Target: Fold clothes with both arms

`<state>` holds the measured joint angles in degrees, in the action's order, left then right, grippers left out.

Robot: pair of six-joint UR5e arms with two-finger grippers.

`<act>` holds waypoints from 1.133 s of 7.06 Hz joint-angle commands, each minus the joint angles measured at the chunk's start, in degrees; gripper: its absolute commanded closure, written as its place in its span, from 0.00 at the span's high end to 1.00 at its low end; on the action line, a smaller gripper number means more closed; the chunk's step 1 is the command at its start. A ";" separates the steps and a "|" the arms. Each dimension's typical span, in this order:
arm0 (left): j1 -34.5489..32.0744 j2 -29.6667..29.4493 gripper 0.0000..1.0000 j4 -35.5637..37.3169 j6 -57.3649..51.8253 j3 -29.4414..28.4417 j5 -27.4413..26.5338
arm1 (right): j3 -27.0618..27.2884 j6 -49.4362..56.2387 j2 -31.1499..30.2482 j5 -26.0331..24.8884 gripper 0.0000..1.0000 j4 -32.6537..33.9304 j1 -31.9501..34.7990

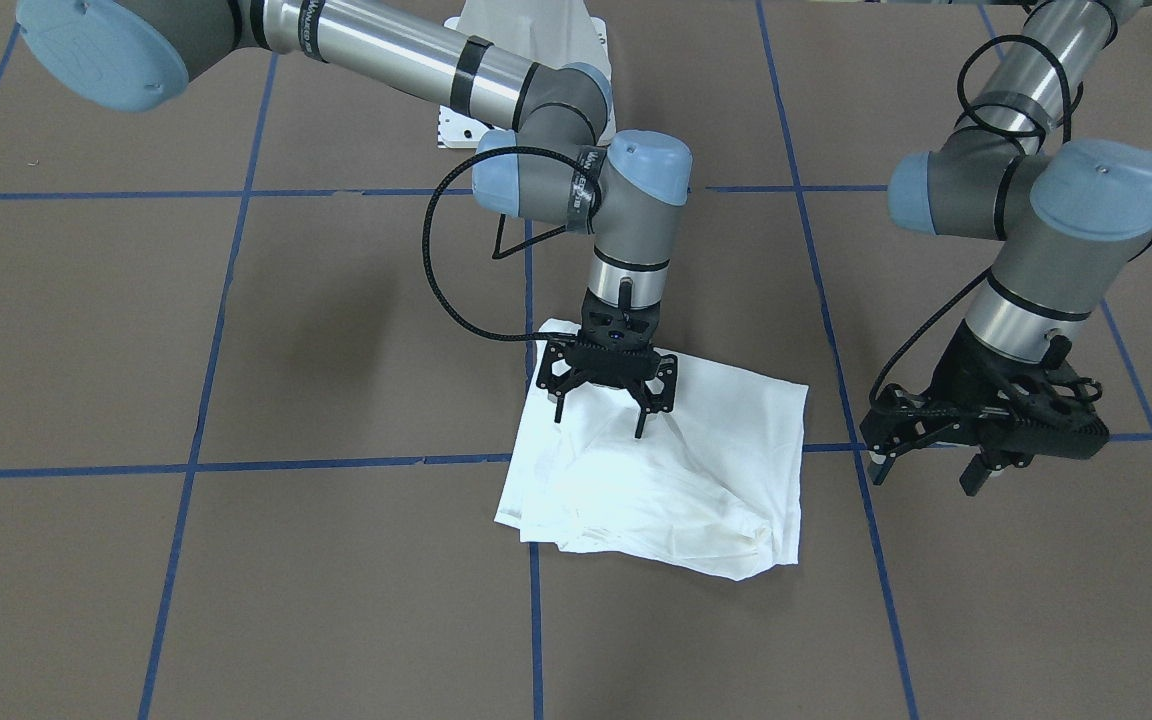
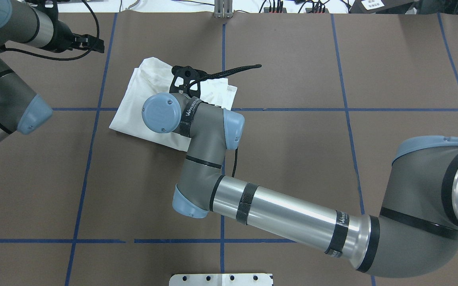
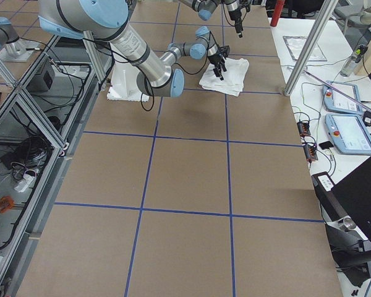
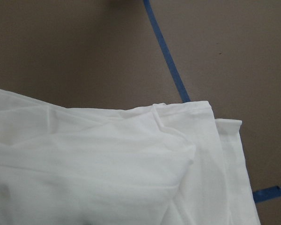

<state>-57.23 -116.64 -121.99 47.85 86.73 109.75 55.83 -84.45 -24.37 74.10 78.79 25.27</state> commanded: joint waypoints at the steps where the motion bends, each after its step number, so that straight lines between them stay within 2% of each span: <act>1: -0.07 0.10 1.00 0.00 0.05 0.02 -0.06 | -4.13 4.89 0.03 -2.63 1.00 -0.30 1.09; 3: -0.07 0.10 1.00 0.00 0.40 0.02 0.02 | -4.85 6.58 0.11 -1.95 0.95 -1.96 4.51; 4: -0.07 0.19 1.00 0.00 0.58 0.02 -0.06 | -4.85 5.45 0.20 -0.64 0.76 -6.85 4.70; 5: -0.07 0.19 1.00 0.00 0.67 0.11 -0.06 | -4.85 -0.57 0.20 0.51 0.65 -7.94 4.62; 7: -0.07 0.19 1.00 0.00 0.67 0.20 -0.06 | -4.85 -6.14 0.29 0.78 0.55 -8.04 3.83; 8: -0.07 0.19 1.00 0.00 0.67 0.37 -0.06 | -4.85 -6.86 0.03 0.78 0.55 -8.04 3.13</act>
<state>-57.30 -116.46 -121.99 48.51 86.94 109.69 50.98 -89.40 -24.15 74.81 70.86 29.12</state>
